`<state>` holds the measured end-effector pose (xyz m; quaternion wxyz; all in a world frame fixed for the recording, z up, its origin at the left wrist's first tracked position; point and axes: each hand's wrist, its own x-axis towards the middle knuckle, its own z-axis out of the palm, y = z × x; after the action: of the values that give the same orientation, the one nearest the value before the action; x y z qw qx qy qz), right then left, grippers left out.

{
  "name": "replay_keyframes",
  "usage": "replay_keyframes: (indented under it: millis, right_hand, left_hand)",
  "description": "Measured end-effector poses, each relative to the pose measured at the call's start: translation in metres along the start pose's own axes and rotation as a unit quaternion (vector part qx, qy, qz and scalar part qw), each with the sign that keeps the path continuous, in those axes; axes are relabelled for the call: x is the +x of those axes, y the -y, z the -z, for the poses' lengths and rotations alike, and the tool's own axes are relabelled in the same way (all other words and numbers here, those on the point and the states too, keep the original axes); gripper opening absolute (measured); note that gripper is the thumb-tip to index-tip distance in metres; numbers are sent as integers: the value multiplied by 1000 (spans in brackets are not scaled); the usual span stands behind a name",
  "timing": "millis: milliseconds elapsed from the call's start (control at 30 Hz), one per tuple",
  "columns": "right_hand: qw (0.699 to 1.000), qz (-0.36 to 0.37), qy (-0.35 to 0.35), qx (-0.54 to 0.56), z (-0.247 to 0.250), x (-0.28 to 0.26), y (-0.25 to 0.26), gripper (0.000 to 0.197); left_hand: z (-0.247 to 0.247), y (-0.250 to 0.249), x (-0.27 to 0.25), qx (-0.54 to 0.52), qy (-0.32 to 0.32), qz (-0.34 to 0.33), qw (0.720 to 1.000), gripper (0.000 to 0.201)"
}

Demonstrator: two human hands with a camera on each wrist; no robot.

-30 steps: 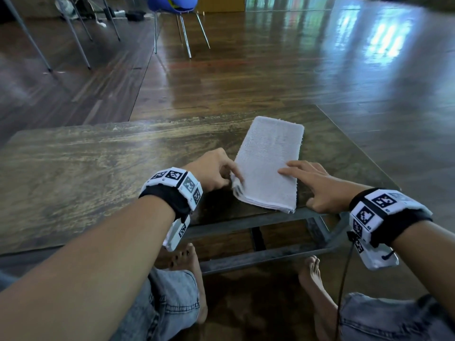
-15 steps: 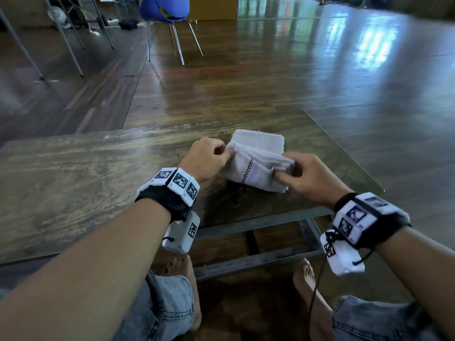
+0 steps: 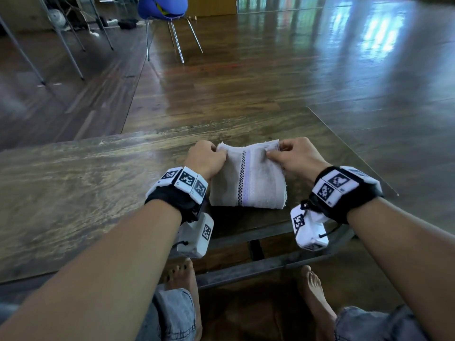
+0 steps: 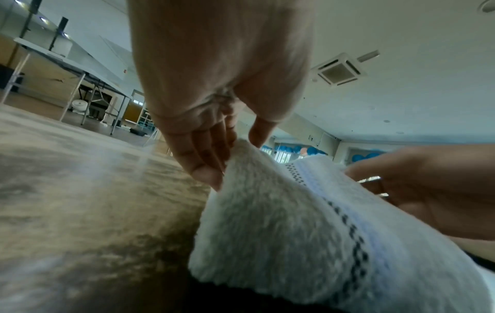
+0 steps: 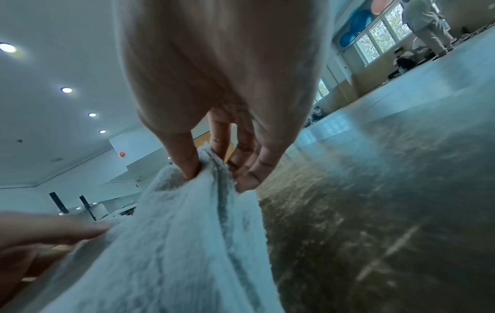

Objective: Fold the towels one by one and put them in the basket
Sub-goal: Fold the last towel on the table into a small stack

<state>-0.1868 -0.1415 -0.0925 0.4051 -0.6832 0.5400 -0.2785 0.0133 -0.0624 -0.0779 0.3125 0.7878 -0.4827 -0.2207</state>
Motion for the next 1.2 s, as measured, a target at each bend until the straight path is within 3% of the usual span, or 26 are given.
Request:
replay_keyframes:
  millis: [200,367,467,567,633,700,800,900,967,1033,1100,1200]
  right_hand:
    - [995,-51,-43,-67,-12,29,-9,33]
    - [987,-68,-53,-136,-14,32,-13,31]
    - [983,-50,-58,-168,-13,29,-11,28]
    - [979,12,-12,-204,-12,25,-11,41]
    - [969,34,25,-243,-10,22,-9,32]
    - [961,26,29,-272,-6,18,-7,25]
    - [942,9,40,-333,1,10,-3,42]
    - [932,15,20,-363,8,-1,-2,51]
    - [925,51,-54,-373,8,-6,0,35]
    - [912,125,-101,-378,3,-10,3,20]
    - [916,205,-36,-344,-7,-10,4,29]
    - [900,269,139,-313,-23,-14,2,50]
  left_hand:
    - [-14,9,25,57,17,16,998,28]
    - [-21,16,34,100,11,-9,995,24]
    - [-22,12,33,102,14,-1,995,40]
    - [-20,7,30,104,42,29,993,66]
    - [-20,6,26,104,31,3,994,52]
    - [-16,5,21,89,-20,-43,995,33]
    - [-10,0,16,120,-71,-104,985,24]
    - [-7,-4,9,218,5,-87,972,27]
    - [-13,-2,3,279,91,-76,953,48]
    - [-21,2,-3,310,137,-91,936,58]
    - [-27,8,-7,311,162,-108,930,60]
    - [-33,13,-11,320,186,-123,921,65]
